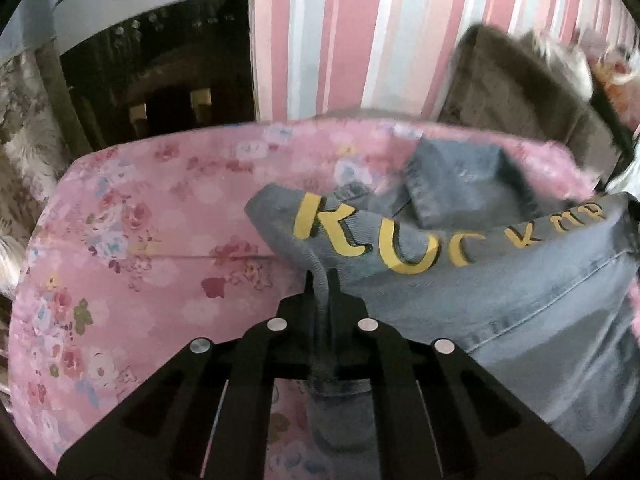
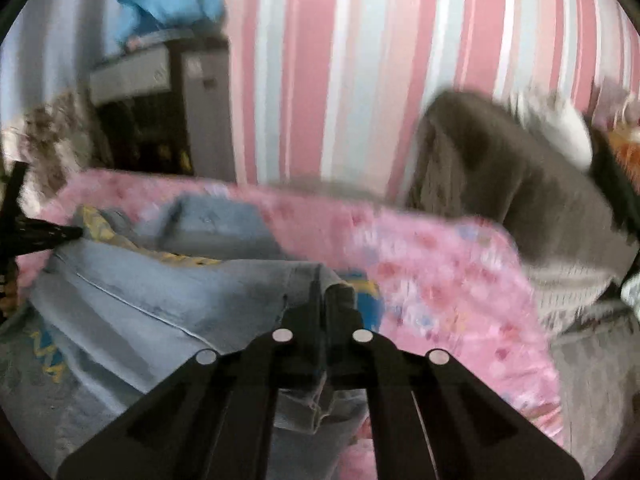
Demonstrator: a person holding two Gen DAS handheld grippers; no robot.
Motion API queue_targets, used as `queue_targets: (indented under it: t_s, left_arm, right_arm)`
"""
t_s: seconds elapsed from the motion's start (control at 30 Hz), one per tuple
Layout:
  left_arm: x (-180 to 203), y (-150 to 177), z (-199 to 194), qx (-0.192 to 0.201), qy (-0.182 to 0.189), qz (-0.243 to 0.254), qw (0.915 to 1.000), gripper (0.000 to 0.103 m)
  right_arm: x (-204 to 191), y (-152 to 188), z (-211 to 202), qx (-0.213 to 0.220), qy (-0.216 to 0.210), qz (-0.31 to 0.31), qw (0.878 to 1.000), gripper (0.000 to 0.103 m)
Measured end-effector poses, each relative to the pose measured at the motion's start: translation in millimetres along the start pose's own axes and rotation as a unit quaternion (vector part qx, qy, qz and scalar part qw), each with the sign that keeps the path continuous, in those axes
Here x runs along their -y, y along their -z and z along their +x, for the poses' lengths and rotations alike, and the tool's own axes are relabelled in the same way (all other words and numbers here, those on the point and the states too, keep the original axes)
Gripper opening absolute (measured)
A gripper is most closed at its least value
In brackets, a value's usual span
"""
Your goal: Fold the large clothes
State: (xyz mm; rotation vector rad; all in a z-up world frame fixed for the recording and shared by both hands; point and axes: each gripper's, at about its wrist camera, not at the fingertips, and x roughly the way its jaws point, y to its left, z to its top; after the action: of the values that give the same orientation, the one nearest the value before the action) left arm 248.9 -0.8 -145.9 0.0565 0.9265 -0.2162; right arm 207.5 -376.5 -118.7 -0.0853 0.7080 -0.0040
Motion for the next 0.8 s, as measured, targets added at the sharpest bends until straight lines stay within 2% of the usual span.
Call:
queue_targets:
  t_s: [0.1, 0.17, 0.2, 0.27, 0.3, 0.37, 0.4, 0.47, 0.53, 0.63, 0.67, 0.7, 0.73, 0.77, 0.8]
  left_arm:
    - [3.5, 1.0, 8.5, -0.015, -0.015, 0.019, 0.9996, 0.009]
    - [4.9, 0.2, 5.4, -0.017, -0.030, 0.034, 0.9988, 0.020]
    - [4.2, -0.6, 2.1, -0.017, -0.041, 0.036, 0.9984, 0.026]
    - [-0.1, -1.5, -8.8, -0.010, -0.059, 0.033, 0.9977, 0.062]
    - [-1.9, -1.3, -18.4, -0.001, -0.054, 0.030, 0.9981, 0.068]
    - [-1.1, 0.8, -37.1, 0.018, -0.052, 0.033, 0.9980, 0.083]
    - [2.5, 2.6, -46.6, 0.026, -0.054, 0.037, 0.9975, 0.086]
    - [12.4, 6.4, -60.9, 0.036, -0.051, 0.040, 0.9973, 0.100]
    - [25.0, 12.3, -68.7, 0.034, -0.037, 0.041, 0.9979, 0.100]
    - [45.5, 22.6, -65.2, 0.014, -0.024, 0.042, 0.9987, 0.099]
    - [54.5, 27.3, -61.6, 0.015, -0.023, 0.054, 0.9981, 0.097]
    - [59.8, 31.1, -57.7, 0.014, -0.028, 0.064, 0.9974, 0.093]
    - [62.9, 35.1, -54.9, 0.009, -0.032, 0.070, 0.9970, 0.077]
    - [65.5, 40.8, -46.2, -0.013, -0.031, 0.075, 0.9966, 0.059]
    - [64.6, 44.7, -37.7, -0.032, -0.026, 0.072, 0.9966, 0.056]
  right_arm:
    - [7.7, 19.1, 27.5, -0.049, 0.003, 0.018, 0.999, 0.004]
    - [14.5, 30.4, 27.9, -0.058, 0.009, 0.029, 0.998, 0.005]
    - [19.4, 32.3, 22.4, -0.055, 0.001, 0.043, 0.998, 0.011]
    - [31.4, 33.0, -1.2, -0.031, -0.016, 0.075, 0.997, 0.033]
    - [33.6, 33.4, -13.1, -0.015, -0.023, 0.082, 0.996, 0.048]
    - [33.6, 33.8, -41.1, 0.019, -0.044, 0.084, 0.995, 0.052]
    - [27.8, 33.0, -54.0, 0.028, -0.053, 0.073, 0.996, 0.053]
    - [16.1, 30.3, -63.3, 0.038, -0.060, 0.051, 0.996, 0.055]
    - [-2.0, 31.8, -60.7, 0.036, -0.072, 0.022, 0.997, 0.056]
    - [-21.4, 38.0, -40.0, 0.016, -0.061, -0.019, 0.998, 0.054]
    - [-25.5, 41.7, -29.9, 0.001, -0.058, -0.029, 0.998, 0.052]
    - [-26.2, 44.7, -23.4, -0.012, -0.058, -0.032, 0.998, 0.041]
    - [-26.9, 47.1, -19.9, -0.023, -0.057, -0.033, 0.998, 0.032]
    - [-25.9, 49.3, -16.8, -0.031, -0.056, -0.033, 0.997, 0.031]
    - [-24.2, 52.7, -16.5, -0.038, -0.057, -0.032, 0.997, 0.029]
